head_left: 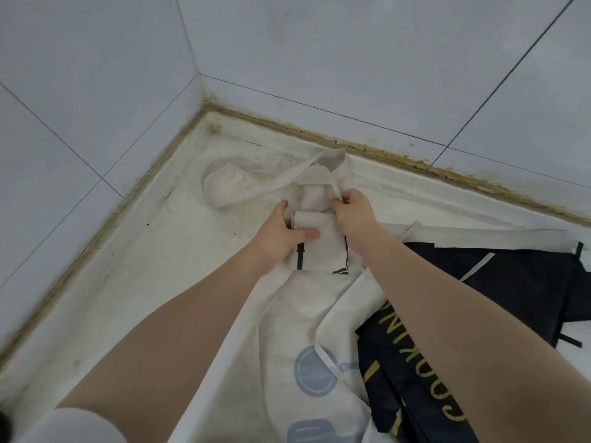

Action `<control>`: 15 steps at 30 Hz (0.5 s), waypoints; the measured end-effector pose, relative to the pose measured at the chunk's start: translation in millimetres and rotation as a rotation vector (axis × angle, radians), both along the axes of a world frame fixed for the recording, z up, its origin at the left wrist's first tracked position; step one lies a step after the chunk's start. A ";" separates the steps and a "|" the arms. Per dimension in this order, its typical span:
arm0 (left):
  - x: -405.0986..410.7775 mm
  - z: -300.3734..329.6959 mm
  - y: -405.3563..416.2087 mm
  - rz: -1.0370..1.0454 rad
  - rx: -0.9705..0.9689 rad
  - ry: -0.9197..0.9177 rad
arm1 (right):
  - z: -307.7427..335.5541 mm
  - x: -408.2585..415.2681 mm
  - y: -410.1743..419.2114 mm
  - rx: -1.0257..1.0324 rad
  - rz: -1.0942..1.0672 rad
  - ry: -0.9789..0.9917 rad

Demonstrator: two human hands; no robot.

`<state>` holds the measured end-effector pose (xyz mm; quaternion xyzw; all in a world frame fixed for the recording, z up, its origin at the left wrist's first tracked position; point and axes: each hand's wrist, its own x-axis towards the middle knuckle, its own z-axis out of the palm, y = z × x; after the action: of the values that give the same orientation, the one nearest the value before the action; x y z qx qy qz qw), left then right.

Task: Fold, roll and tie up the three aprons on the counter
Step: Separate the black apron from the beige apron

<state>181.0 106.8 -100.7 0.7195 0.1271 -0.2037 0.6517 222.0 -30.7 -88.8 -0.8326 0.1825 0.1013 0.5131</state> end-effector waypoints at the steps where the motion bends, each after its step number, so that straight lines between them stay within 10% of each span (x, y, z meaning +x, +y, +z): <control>1: 1.4 4.6 -0.7 -0.027 -0.045 0.014 | 7.3 -2.0 -1.4 0.111 -0.019 -0.013; 15: -31.1 130.4 -41.0 -0.271 -0.194 -0.158 | 152.1 -47.8 -47.6 0.446 0.205 -0.089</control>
<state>149.9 65.8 29.7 0.6774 -0.0429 -0.2436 0.6927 174.2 -78.2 63.3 -0.7164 0.0477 0.1539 0.6788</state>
